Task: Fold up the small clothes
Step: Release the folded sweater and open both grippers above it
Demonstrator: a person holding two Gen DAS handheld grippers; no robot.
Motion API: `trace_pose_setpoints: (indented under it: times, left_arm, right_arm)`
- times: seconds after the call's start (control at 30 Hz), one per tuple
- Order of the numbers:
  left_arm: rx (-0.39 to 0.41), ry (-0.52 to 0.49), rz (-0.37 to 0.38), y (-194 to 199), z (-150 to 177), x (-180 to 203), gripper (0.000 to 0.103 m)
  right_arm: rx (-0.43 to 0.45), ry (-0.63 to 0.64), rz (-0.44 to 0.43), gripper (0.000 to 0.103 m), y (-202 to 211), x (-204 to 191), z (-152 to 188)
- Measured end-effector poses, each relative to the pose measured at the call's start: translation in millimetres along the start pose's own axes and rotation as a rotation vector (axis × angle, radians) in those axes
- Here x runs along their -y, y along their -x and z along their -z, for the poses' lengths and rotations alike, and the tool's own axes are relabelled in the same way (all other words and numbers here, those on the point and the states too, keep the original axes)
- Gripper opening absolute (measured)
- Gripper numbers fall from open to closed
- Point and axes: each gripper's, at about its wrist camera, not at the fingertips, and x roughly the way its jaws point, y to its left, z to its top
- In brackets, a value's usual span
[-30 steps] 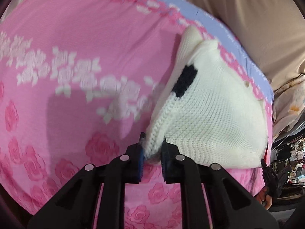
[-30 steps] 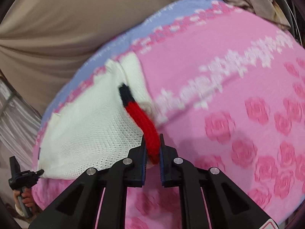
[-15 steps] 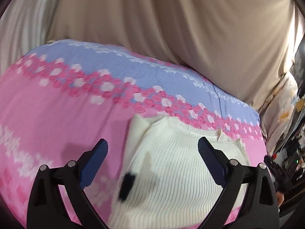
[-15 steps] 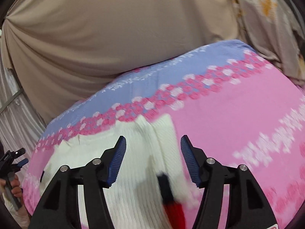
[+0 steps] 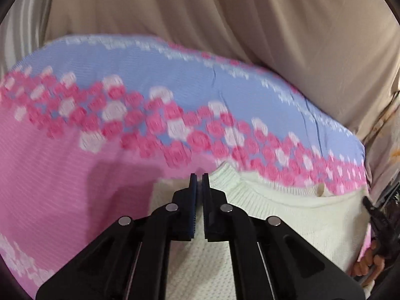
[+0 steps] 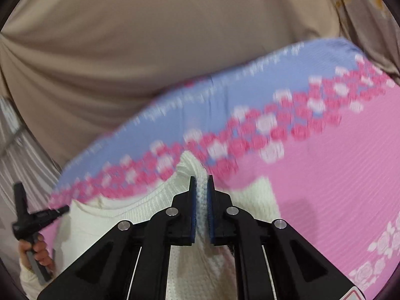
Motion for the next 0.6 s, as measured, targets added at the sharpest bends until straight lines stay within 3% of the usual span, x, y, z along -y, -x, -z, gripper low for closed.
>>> trace_pose_setpoints:
  times: [0.1,0.2,0.27,0.37,0.43,0.53,0.6]
  left_arm:
    - [0.014,-0.002,-0.009,-1,-7,-2,0.003]
    - [-0.059,-0.010,-0.075,-36,-1,-5,0.000]
    - [-0.059,-0.031,-0.196,-54,5,-11,0.000]
    - [-0.060,0.003,-0.133,-47,1,-16,0.000]
    - [-0.016,0.002,-0.129,-26,1,-13,0.000]
    - [0.063,-0.041,-0.110,18,11,3,0.001]
    - [0.074,-0.104,-0.029,44,23,25,0.004]
  right_arm:
    - [0.055,-0.026,0.016,0.007,12,10,-11]
    - [-0.074,-0.025,0.140,0.006,-28,28,-1]
    - [-0.142,-0.018,0.187,0.006,-48,37,12]
    - [-0.159,0.009,0.177,0.010,-42,32,6]
    - [-0.141,0.012,0.199,0.017,-35,28,7]
    - [-0.013,0.030,0.234,0.021,-2,10,10]
    - [-0.006,0.089,0.161,0.022,16,-20,19]
